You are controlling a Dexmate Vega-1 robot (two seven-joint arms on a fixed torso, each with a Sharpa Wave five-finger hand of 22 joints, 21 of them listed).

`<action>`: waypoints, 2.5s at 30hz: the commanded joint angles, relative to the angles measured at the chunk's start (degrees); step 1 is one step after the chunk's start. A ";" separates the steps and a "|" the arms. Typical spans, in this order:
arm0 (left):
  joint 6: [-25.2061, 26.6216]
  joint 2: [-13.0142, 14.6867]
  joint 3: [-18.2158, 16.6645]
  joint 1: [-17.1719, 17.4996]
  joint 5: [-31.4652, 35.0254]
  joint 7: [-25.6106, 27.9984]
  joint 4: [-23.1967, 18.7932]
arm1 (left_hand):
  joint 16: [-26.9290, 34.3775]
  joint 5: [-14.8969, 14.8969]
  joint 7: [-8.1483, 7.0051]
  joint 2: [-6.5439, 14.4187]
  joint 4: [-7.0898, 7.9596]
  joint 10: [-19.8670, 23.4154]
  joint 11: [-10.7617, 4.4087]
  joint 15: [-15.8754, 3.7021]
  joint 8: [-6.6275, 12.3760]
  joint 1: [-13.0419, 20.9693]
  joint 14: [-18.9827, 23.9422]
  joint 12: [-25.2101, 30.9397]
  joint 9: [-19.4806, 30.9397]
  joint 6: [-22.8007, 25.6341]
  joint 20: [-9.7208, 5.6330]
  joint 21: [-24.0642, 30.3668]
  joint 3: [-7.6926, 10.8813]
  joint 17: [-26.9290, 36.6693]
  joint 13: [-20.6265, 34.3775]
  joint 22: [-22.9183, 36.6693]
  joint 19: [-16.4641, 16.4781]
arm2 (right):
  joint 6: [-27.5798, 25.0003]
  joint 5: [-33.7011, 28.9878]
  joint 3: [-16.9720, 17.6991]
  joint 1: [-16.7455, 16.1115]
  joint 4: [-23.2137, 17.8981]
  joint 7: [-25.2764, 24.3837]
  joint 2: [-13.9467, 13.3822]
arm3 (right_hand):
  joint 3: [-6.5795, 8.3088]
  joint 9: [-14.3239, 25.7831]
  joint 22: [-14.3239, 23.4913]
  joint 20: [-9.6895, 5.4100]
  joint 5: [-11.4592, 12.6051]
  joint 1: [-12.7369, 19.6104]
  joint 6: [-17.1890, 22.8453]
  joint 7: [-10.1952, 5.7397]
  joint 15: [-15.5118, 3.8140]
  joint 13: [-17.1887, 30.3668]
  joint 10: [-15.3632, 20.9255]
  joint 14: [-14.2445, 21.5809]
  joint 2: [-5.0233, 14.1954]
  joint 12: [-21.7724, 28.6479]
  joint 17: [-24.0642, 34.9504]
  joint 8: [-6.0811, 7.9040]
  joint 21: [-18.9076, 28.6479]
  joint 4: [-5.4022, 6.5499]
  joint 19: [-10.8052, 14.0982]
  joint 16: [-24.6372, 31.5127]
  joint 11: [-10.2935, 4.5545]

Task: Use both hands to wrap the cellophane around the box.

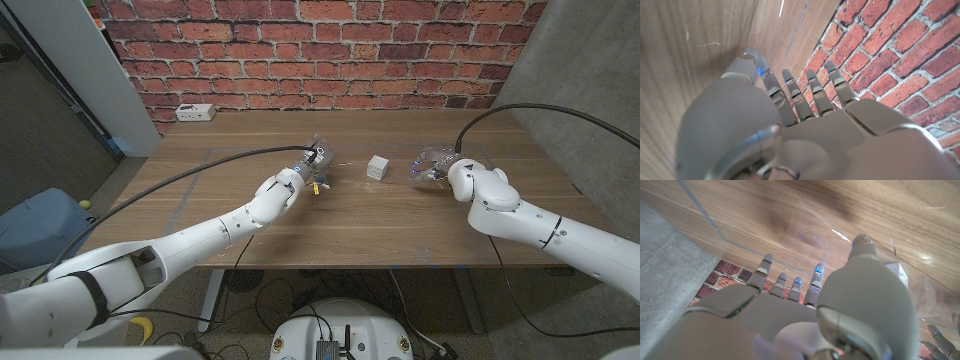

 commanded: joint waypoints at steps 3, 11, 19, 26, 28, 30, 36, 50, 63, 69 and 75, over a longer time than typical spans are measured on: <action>3.68 -1.75 3.15 -2.02 2.90 18.17 8.81 | 0.79 -2.41 -0.50 2.93 0.35 5.17 -0.64 -9.53 -0.08 3.57 2.75 0.84 0.23 4.24 -1.86 1.05 -0.24 0.50 0.40 0.40 2.34 | 3.55 -0.80 2.66 -6.01 0.71 -10.41 0.74 | 3.72 -0.38 0.08 -3.41 -1.34 5.52 22.34 -0.19 -4.05 -0.10 11.94 7.19 4.43 2.21 0.10 4.33 1.04 -2.60 5.25 1.97 -4.38; 2.90 -1.79 6.53 -6.63 5.35 35.65 16.21 | 1.31 -3.25 -0.95 5.15 1.06 8.56 -0.72 -10.19 -1.26 4.46 5.03 1.18 0.23 3.94 -4.73 1.17 -1.41 1.13 0.80 0.45 2.95 | 9.47 1.67 6.08 -9.99 1.62 -18.33 1.22 | 5.34 -0.58 0.13 -4.71 -4.22 6.83 32.41 3.73 -6.90 -0.26 18.52 11.53 5.92 2.93 0.08 5.82 1.30 -3.08 7.72 2.98 -5.46; -4.11 -0.02 12.58 -15.13 10.40 46.89 20.13 | 1.17 -2.94 -0.89 6.75 1.27 11.13 -0.83 -10.62 -1.58 5.37 5.68 1.78 0.47 3.09 -7.08 1.28 -2.62 1.46 1.71 0.54 3.40 | 11.56 2.84 7.44 -11.85 1.78 -20.17 1.48 | 5.54 -0.68 0.13 -4.86 -4.66 7.02 32.75 3.91 -7.38 -0.28 19.16 11.74 5.78 2.82 0.06 5.41 1.33 -3.22 8.12 2.87 -5.18; -10.31 -1.63 17.59 -21.45 13.40 52.93 24.22 | 1.18 -2.73 -0.80 7.15 1.26 12.68 -0.85 -10.68 -1.53 5.81 6.10 2.18 0.54 2.78 -7.55 1.29 -3.40 1.62 2.20 0.53 3.60 | 12.22 3.40 8.20 -13.17 1.82 -21.19 1.57 | 5.70 -0.72 0.13 -4.97 -4.92 7.17 33.24 4.07 -7.44 -0.30 19.36 11.76 5.72 2.65 0.05 5.23 1.30 -3.31 8.28 2.76 -5.36; -11.42 -2.97 19.19 -23.11 14.17 55.46 26.50 | 1.22 -2.65 -0.77 7.36 1.25 13.15 -0.87 -10.72 -1.47 6.01 6.32 2.31 0.55 2.80 -7.62 1.32 -3.55 1.66 2.34 0.53 3.72 | 12.55 3.98 8.62 -13.63 1.80 -21.53 1.58 | 5.72 -0.73 0.13 -4.97 -4.99 7.17 33.40 4.12 -7.41 -0.30 19.44 11.79 5.69 2.62 0.05 5.19 1.29 -3.31 8.34 2.73 -5.19; -12.61 -3.79 20.80 -24.55 14.30 56.27 27.53 | 1.23 -2.60 -0.75 7.40 1.20 13.41 -0.87 -10.75 -1.44 6.15 6.48 2.38 0.55 2.77 -7.65 1.31 -3.69 1.69 2.43 0.53 3.76 | 12.45 3.91 8.62 -13.87 1.87 -21.73 1.63 | 5.74 -0.74 0.13 -4.95 -5.06 7.16 33.46 4.09 -7.29 -0.30 19.48 11.82 5.67 2.58 0.05 5.13 1.28 -3.30 8.36 2.72 -5.07; -14.43 -6.48 26.34 -28.83 14.06 56.27 30.32 | 1.18 -2.45 -0.70 7.41 1.00 14.10 -0.88 -10.79 -1.38 6.67 6.91 2.56 0.54 2.67 -7.87 1.30 -4.14 1.72 2.70 0.51 3.88 | 12.86 5.09 9.11 -14.65 2.20 -22.19 1.82 | 5.81 -0.76 0.14 -4.89 -5.25 7.14 33.48 4.17 -7.28 -0.31 19.46 11.81 5.63 2.38 0.07 4.86 1.24 -3.29 8.41 2.64 -5.07; -16.43 -22.08 27.66 -30.87 11.16 56.27 51.86 | 1.09 -2.26 -0.63 7.47 0.90 14.74 -0.89 -10.79 -1.21 7.37 7.48 2.60 0.54 2.72 -8.04 1.33 -4.98 1.78 3.05 0.51 4.21 | 11.73 8.04 10.50 -16.50 2.08 -23.01 1.45 | 5.81 -0.73 0.14 -4.74 -5.85 6.73 33.97 5.00 -6.98 -0.30 19.49 11.60 5.31 1.90 0.10 4.35 1.09 -3.11 8.52 2.35 -4.71; -19.28 -30.73 27.45 -33.36 12.72 53.75 60.62 | 0.80 -2.23 -0.59 7.50 0.85 14.52 -0.85 -10.82 -1.17 8.03 7.81 2.34 0.62 2.43 -7.97 1.20 -5.73 1.77 3.30 0.59 3.95 | 10.87 9.18 9.78 -15.67 2.82 -23.12 1.69 | 5.54 -0.65 0.14 -4.48 -6.39 5.73 35.71 6.38 -6.71 -0.28 19.63 11.66 4.79 1.42 0.13 4.34 0.88 -2.71 8.49 2.14 -4.33; -20.23 -31.04 27.77 -34.42 16.65 56.27 60.19 | 0.63 -2.20 -0.58 7.55 0.79 14.42 -0.85 -10.88 -0.95 8.35 7.75 2.25 0.85 2.49 -8.28 1.15 -5.91 1.75 3.39 0.63 3.84 | 10.85 9.84 9.58 -15.51 3.54 -23.85 2.27 | 5.60 -0.62 0.14 -4.55 -6.49 5.65 35.61 6.43 -6.75 -0.27 19.67 11.69 4.81 1.29 0.14 4.12 0.86 -2.68 8.55 2.09 -4.31; -20.72 -27.29 32.16 -35.94 14.92 56.27 52.37 | 0.36 -2.12 -0.57 7.31 0.54 14.40 -0.88 -10.88 -0.56 8.96 7.61 2.20 1.11 2.82 -8.47 1.14 -6.16 1.67 3.52 0.64 3.86 | 11.20 10.50 9.40 -15.30 3.99 -24.28 2.44 | 5.69 -0.60 0.14 -4.60 -6.58 5.63 35.65 6.39 -6.76 -0.26 19.58 11.70 4.84 1.11 0.14 3.95 0.82 -2.70 8.58 2.02 -4.24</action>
